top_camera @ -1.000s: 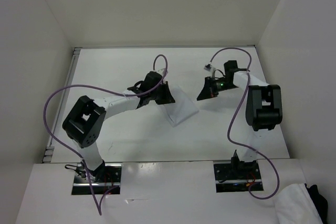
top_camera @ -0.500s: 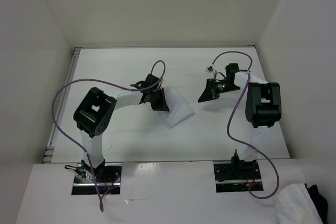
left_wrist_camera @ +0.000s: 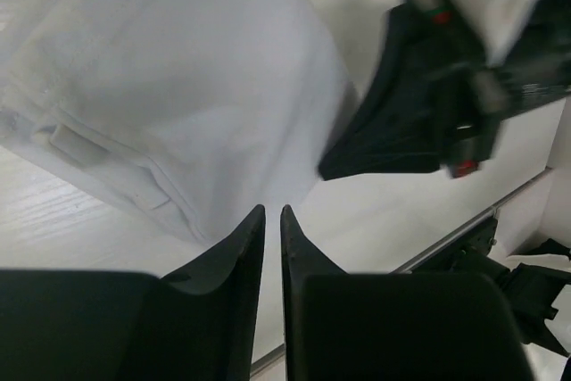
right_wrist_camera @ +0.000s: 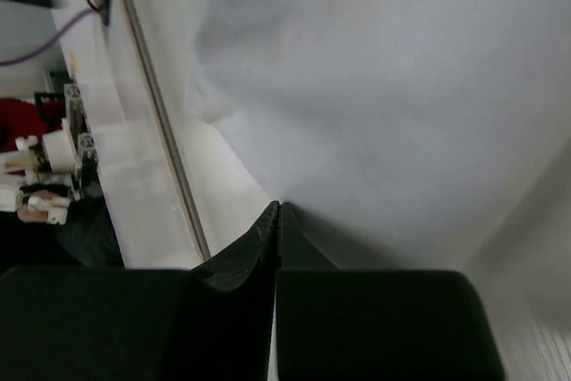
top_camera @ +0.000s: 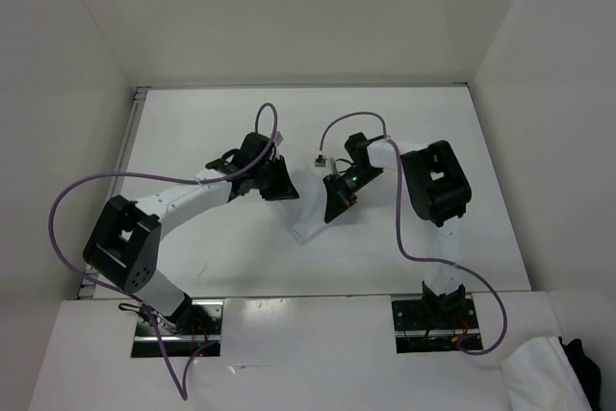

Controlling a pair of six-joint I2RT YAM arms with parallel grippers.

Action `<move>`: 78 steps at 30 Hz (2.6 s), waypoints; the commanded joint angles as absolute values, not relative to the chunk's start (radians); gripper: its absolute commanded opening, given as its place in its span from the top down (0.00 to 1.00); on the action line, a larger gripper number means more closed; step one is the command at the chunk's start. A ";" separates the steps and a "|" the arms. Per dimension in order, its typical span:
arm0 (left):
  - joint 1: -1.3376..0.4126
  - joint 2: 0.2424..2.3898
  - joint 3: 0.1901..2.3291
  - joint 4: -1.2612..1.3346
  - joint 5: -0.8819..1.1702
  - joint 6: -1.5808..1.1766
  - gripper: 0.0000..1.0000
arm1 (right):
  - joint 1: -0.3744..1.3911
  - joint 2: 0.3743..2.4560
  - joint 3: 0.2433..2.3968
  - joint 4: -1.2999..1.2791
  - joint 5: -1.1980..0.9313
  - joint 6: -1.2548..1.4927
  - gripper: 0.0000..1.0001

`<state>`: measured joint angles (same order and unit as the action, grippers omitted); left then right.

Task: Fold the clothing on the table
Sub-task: Fold the skirt

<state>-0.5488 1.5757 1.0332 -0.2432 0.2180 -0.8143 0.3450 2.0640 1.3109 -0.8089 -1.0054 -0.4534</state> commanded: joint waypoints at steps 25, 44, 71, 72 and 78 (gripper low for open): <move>-0.557 1.433 1.023 -0.416 -0.047 -0.789 0.80 | 0.360 2.011 1.304 -0.833 -1.106 -0.540 1.00; -0.525 1.704 1.037 -0.371 -0.202 -0.795 0.83 | 0.351 2.060 1.342 -0.817 -1.093 -0.449 1.00; -0.525 1.651 1.069 -0.394 -0.206 -0.802 0.83 | 0.649 2.295 1.674 -0.842 -0.942 -0.233 1.00; -0.525 1.651 1.069 -0.394 -0.206 -0.802 0.83 | 0.640 2.295 1.674 -0.842 -0.951 -0.233 1.00; -0.525 1.540 1.028 -0.373 -0.233 -0.802 0.84 | 0.595 2.301 1.729 -1.116 -1.145 -0.560 1.00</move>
